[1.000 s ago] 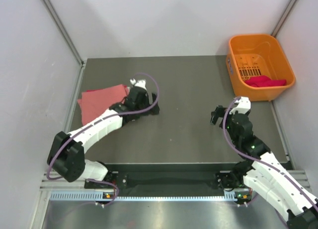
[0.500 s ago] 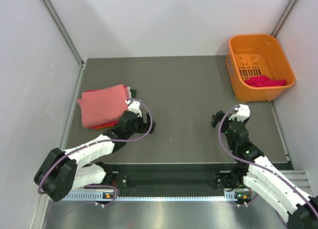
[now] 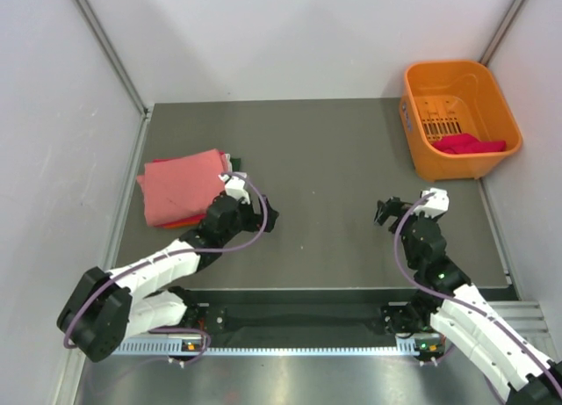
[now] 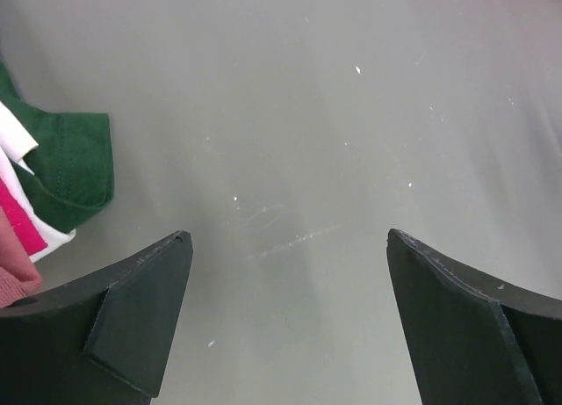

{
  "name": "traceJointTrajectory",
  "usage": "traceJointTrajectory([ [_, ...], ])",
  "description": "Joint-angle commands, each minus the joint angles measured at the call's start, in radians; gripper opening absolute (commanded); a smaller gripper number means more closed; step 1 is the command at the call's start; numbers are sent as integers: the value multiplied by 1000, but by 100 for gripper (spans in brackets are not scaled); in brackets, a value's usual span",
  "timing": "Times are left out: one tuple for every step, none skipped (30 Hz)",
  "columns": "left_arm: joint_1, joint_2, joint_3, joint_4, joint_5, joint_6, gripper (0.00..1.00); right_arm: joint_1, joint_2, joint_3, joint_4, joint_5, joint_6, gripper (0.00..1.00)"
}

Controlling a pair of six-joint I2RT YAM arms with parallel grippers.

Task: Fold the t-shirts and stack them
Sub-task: Reset both grippers

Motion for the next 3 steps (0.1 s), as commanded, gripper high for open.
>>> traceJointTrajectory([
  [1, -23, -7, 66, -1, 12, 96, -8, 8, -1, 40, 0, 15, 100],
  [-1, -24, -10, 69, -2, 12, 96, -8, 11, 3, 32, 1, 15, 100],
  [1, -23, -10, 71, -2, 12, 96, -8, 9, 9, 23, 3, 16, 100],
])
